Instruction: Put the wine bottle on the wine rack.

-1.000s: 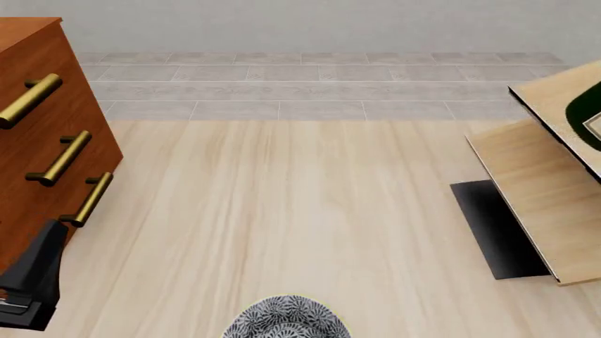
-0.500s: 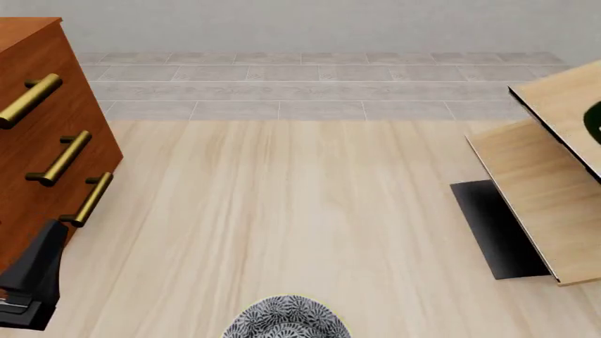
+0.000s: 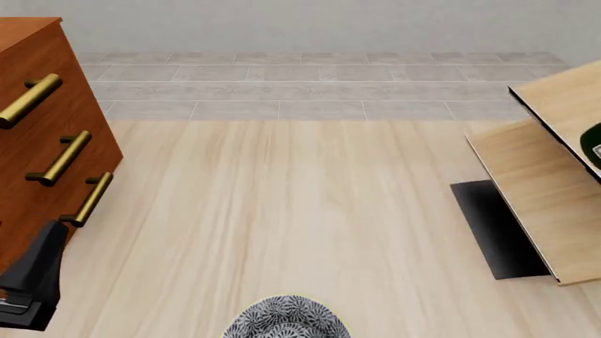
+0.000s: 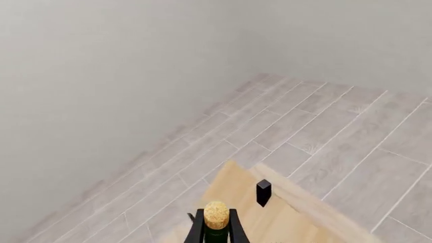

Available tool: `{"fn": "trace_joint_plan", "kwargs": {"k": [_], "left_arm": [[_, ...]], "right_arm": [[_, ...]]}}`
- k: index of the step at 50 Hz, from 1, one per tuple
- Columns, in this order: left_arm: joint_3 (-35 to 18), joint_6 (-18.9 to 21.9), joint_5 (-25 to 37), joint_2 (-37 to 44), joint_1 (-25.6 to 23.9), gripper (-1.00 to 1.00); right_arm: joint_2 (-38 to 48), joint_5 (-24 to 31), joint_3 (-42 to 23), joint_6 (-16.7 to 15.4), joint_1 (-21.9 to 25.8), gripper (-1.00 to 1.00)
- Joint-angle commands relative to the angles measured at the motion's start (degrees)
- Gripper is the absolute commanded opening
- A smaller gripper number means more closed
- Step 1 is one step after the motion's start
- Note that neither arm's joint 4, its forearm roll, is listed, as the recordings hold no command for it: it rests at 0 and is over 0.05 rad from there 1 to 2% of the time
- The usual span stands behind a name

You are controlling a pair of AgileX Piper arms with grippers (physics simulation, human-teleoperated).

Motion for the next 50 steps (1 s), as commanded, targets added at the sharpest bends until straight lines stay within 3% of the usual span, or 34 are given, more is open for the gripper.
{"fn": "trace_joint_plan", "kwargs": {"k": [1,50], "left_arm": [[0.0,0.0,0.2,0.0,-0.1,1.00],[0.0,0.3,0.9,0.0,0.0,1.00]], "right_arm": [[0.2,-2.1,2.0,0.4,-1.8,-1.00],[7.2,-14.1,12.1,1.1,-9.5,-1.00]]}}
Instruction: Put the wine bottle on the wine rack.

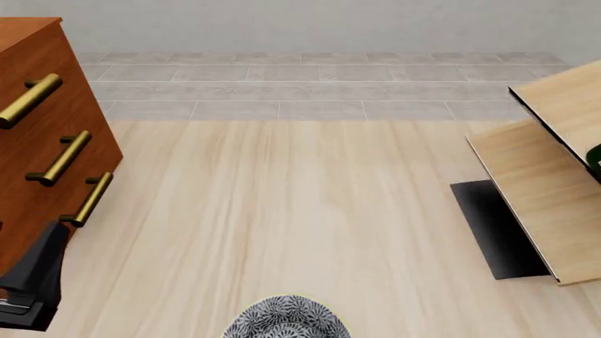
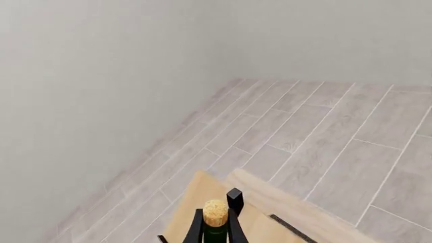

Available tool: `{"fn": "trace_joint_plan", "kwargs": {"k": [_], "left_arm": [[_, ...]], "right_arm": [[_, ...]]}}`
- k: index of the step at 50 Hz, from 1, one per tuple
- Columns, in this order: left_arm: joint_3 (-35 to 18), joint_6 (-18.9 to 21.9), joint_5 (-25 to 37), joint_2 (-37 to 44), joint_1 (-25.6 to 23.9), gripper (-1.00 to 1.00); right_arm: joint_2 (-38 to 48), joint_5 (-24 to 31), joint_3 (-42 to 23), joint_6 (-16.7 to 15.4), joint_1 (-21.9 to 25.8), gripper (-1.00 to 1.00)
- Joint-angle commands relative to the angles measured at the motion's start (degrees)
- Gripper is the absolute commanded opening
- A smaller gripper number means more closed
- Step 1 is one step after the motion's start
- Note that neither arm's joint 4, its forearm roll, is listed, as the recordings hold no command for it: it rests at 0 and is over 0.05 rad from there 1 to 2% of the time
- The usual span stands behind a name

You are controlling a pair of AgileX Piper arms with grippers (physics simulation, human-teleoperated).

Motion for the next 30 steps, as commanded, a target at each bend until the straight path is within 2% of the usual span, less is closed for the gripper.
{"fn": "trace_joint_plan", "kwargs": {"k": [1,30], "left_arm": [[0.0,0.2,0.1,0.0,-0.1,1.00],[0.0,-0.1,0.2,0.0,0.3,1.00]], "right_arm": [[2.4,-2.1,3.9,1.0,-1.5,-1.00],[9.3,-7.7,5.7,0.2,-5.6,-1.00]]}}
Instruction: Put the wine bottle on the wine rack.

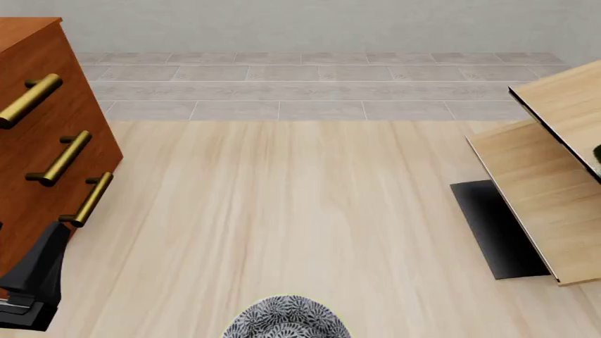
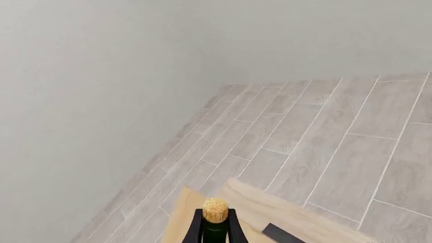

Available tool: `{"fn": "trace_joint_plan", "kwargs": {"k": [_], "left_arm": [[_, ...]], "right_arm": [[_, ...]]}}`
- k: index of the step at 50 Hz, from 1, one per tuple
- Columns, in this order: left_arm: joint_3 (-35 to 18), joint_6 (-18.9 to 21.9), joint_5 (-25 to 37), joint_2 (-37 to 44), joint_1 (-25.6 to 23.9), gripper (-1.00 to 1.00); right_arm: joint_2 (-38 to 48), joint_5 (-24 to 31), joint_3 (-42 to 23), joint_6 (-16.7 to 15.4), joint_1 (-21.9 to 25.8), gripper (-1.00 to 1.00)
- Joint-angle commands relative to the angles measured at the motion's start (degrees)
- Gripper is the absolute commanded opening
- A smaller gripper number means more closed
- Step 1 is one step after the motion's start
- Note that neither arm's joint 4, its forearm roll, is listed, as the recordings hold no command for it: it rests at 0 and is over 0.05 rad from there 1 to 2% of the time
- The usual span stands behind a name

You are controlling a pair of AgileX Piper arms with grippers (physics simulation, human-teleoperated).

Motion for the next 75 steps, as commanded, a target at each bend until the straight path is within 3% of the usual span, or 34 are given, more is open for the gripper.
{"fn": "trace_joint_plan", "kwargs": {"k": [1,27,72,73,75], "left_arm": [[0.0,-0.1,0.1,0.0,0.2,1.00],[0.0,-0.5,0.0,0.0,1.1,1.00],[0.0,-0.3,0.3,0.0,1.6,1.00],[0.0,-0.4,0.2,0.0,1.6,1.00],[0.0,-0.3,0.1,0.0,1.6,1.00]], "right_arm": [[4.8,-0.9,3.7,0.7,-1.1,-1.00],[10.3,-2.8,2.2,-1.5,-2.9,-1.00],[13.6,-7.6,5.9,-0.8,-3.0,-1.00],[13.3,-7.6,6.0,-0.5,-2.9,1.00],[13.1,-7.4,6.0,-0.5,-2.8,1.00]]}}
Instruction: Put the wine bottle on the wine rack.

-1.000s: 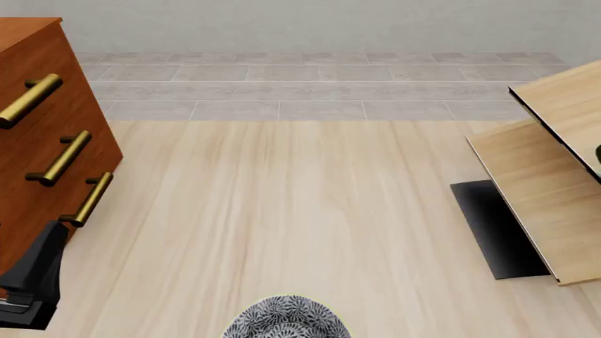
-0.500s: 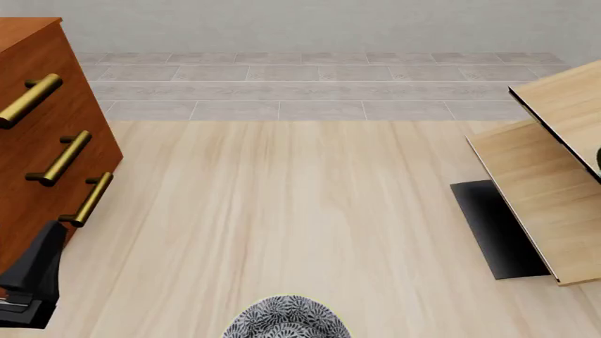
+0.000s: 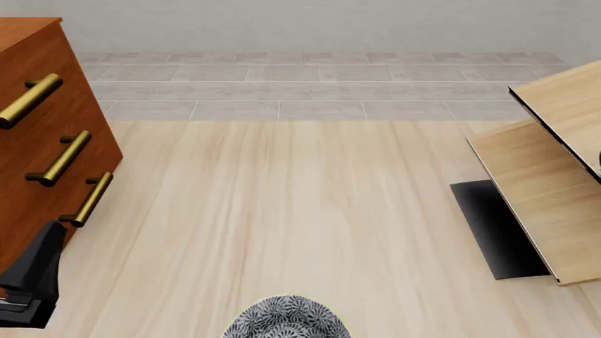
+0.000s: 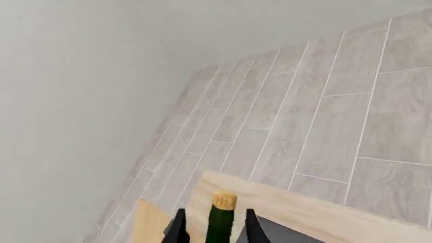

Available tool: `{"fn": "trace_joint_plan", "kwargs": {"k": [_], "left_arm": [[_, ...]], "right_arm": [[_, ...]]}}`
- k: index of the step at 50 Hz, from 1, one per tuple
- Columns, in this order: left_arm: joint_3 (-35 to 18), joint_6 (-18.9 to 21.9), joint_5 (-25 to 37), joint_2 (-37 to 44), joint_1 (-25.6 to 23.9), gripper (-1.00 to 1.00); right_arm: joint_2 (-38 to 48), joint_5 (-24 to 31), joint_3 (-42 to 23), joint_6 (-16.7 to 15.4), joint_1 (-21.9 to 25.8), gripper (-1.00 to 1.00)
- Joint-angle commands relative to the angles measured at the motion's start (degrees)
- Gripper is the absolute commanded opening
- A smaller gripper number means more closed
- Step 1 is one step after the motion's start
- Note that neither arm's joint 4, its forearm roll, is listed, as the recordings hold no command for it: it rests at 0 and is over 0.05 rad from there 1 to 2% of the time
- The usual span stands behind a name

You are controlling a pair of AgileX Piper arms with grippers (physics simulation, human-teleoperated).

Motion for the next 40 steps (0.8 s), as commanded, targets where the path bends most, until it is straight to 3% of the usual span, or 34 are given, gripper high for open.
{"fn": "trace_joint_plan", "kwargs": {"k": [1,40], "left_arm": [[0.0,0.1,-0.1,0.0,0.0,1.00],[0.0,0.1,-0.4,0.0,-0.7,1.00]], "right_arm": [[-0.3,0.9,2.9,0.9,1.5,1.00],[-4.9,5.8,-0.5,1.9,1.5,1.00]]}}
